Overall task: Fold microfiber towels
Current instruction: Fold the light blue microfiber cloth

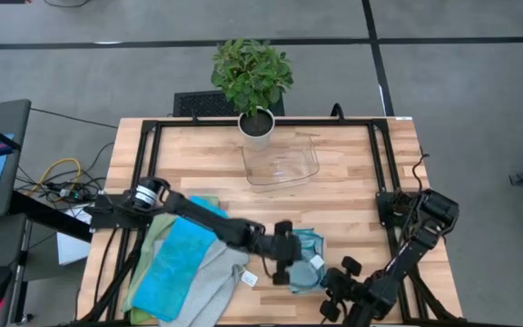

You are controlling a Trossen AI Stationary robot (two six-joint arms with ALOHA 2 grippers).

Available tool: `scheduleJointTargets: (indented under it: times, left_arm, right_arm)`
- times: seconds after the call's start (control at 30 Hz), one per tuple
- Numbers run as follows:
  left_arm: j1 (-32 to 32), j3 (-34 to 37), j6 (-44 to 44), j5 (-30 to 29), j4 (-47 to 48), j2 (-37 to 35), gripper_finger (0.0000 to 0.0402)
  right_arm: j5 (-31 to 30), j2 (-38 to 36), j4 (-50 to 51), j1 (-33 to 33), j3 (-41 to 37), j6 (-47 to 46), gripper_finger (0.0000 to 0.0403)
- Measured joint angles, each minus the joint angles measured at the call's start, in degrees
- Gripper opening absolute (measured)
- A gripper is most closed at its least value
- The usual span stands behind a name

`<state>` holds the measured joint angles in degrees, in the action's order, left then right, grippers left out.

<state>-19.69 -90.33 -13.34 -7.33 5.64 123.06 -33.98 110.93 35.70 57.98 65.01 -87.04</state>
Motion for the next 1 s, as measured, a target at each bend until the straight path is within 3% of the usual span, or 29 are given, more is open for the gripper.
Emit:
scheduleJointTargets:
  times: [0.33, 0.83, 1.0]
  left_arm:
    - [-2.9, -0.5, -3.6, -0.7, -4.4, 6.5, 0.0001]
    - [-2.8, -0.5, -4.4, -0.4, -8.2, 7.9, 0.0002]
    - [-2.8, -0.6, -5.9, 1.0, -8.8, 9.7, 0.0002]
  right_arm:
    - [-0.4, 0.0, 1.0, 0.1, 0.0, -0.1, 0.0057]
    - [-0.9, -1.6, 5.9, 0.8, 0.0, -6.4, 0.0057]
    - [-4.2, -3.0, 7.2, 0.3, 1.8, -2.4, 0.0057]
